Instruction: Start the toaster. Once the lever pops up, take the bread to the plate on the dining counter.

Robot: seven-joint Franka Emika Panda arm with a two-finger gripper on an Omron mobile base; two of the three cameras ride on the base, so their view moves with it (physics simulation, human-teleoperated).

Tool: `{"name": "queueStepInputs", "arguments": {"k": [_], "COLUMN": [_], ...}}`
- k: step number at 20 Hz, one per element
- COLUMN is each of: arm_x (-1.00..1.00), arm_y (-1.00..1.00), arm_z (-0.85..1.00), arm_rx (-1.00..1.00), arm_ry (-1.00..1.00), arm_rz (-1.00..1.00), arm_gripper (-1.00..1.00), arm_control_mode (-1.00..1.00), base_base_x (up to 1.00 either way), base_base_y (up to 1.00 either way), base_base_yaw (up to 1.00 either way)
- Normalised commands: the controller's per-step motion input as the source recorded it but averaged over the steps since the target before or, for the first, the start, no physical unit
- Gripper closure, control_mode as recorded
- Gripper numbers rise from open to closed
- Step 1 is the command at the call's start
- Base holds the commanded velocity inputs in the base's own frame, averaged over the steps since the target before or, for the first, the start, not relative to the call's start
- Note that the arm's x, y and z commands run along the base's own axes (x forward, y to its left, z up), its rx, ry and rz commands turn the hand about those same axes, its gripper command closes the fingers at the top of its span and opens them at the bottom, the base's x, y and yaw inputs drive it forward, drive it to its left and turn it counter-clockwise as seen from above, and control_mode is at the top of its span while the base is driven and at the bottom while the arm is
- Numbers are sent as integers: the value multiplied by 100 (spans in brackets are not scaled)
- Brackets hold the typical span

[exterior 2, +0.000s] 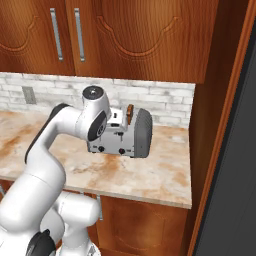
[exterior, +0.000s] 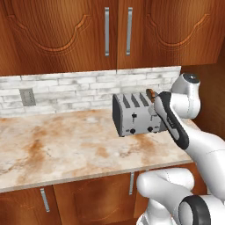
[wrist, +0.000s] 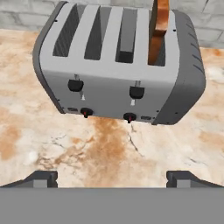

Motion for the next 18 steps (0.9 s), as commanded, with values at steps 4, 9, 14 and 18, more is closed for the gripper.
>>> {"name": "queueStepInputs", "arguments": {"k": [4, 9, 14, 18], "arm_x": [20, 25, 22, 23], "arm_y": [-7, -3, -5, -13], "arm_z": [-20, -17, -10, -6], "arm_rx": [0, 0, 0, 0], "arm_ry": [-4, -2, 0, 0], "arm_rz": [0, 0, 0, 0], "arm_gripper": [-100, -100, -100, -100], "arm_control_mode": [-100, -100, -100, -100], "base_base_x": [0, 0, 0, 0], "base_base_y": [0, 0, 0, 0], "base_base_yaw": [0, 0, 0, 0]}}
